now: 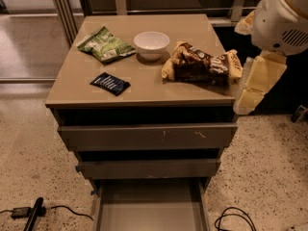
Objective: Place brown chip bag into bottom drawer
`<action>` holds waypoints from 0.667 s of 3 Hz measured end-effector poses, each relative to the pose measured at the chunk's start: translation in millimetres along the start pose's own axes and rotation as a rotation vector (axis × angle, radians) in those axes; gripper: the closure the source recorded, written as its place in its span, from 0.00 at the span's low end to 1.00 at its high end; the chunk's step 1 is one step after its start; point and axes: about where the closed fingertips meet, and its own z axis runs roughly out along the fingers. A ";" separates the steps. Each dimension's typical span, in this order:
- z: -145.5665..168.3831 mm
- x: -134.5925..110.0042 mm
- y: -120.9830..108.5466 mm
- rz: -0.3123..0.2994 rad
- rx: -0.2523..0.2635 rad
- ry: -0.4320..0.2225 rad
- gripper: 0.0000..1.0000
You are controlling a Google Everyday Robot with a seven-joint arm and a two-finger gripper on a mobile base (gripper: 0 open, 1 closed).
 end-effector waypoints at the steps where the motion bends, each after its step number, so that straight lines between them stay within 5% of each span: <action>1: 7.0 -21.5 -23.1 -0.018 0.046 -0.075 0.00; 2: 21.2 -17.2 -42.0 0.049 0.096 -0.134 0.00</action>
Offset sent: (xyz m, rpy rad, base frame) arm 0.0781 -0.0017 -0.0167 0.2218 -0.1678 -0.1213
